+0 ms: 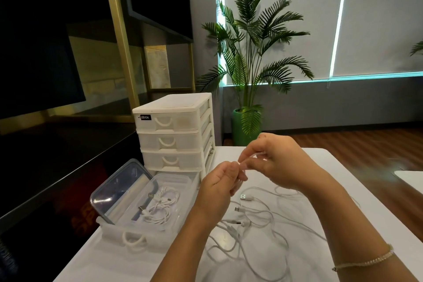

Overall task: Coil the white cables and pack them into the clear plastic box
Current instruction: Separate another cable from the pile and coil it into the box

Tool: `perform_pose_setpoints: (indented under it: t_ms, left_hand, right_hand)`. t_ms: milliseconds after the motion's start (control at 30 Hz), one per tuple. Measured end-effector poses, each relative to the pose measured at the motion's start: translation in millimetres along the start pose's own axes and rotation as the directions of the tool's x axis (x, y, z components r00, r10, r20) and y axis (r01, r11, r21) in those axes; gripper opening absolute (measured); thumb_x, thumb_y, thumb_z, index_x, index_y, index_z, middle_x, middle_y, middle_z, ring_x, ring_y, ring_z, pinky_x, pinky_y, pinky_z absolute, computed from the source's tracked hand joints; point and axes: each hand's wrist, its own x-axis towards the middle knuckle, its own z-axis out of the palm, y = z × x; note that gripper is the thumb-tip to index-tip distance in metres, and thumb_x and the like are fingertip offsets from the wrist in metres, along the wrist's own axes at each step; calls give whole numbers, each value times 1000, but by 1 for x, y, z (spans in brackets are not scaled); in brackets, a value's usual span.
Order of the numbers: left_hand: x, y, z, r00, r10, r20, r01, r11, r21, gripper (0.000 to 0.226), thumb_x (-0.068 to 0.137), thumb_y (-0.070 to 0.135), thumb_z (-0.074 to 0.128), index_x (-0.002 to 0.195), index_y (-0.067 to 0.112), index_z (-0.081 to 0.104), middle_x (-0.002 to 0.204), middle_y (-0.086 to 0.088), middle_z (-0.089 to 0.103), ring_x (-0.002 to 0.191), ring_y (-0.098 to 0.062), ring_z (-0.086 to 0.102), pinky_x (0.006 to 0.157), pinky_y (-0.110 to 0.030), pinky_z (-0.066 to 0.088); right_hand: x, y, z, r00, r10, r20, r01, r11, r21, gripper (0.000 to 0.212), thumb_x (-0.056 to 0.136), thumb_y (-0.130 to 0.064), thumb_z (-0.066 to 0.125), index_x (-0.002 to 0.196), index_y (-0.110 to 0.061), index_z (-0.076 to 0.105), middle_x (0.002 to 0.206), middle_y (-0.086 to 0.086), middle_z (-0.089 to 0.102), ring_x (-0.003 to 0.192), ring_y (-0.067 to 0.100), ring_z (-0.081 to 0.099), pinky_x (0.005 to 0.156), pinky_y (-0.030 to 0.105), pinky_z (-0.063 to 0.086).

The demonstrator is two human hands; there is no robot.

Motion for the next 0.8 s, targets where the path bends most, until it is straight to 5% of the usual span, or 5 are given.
perform_pose_setpoints:
  t_ms: [100,233,367,667,800]
  left_hand:
    - [2,5,-1,994,-107,-18,101,973,-206,39,94,28,39,62,12,54,48,8,39,48,-7,32,48,-15,32]
    - [2,7,-2,985,-170,15,168,946,-279,55,96,29,39,43,21,54,45,9,32,43,-5,29,45,-15,30]
    - [2,10,-1,978,-207,-31,183,918,-351,46,95,28,42,52,17,53,43,8,30,42,-6,28,43,-15,26]
    - [4,9,-5,959,-238,-154,107,807,-580,42,95,23,45,55,12,50,42,6,34,37,-5,30,37,-12,29]
    - [4,11,-7,965,-208,-162,84,824,-561,40,95,24,44,57,11,46,40,7,34,35,-4,29,36,-11,29]
  right_hand:
    - [1,8,1,998,12,-64,-2,987,158,13,87,-27,61,95,-26,71,81,-15,49,75,1,50,67,11,38]
    - [0,22,-1,988,61,-143,-12,948,318,15,88,-20,60,95,-27,71,76,-11,53,75,6,52,66,19,39]
    - [-1,26,4,988,132,-78,-78,871,485,18,88,-17,59,97,-28,71,78,-10,60,79,7,57,67,20,47]
    - [0,33,11,954,294,-57,-239,861,449,15,86,-26,62,96,-20,71,79,-10,65,75,6,58,58,17,46]
    - [3,26,13,971,218,-94,-186,945,269,22,93,-24,53,108,-24,69,91,-9,62,87,10,58,79,25,48]
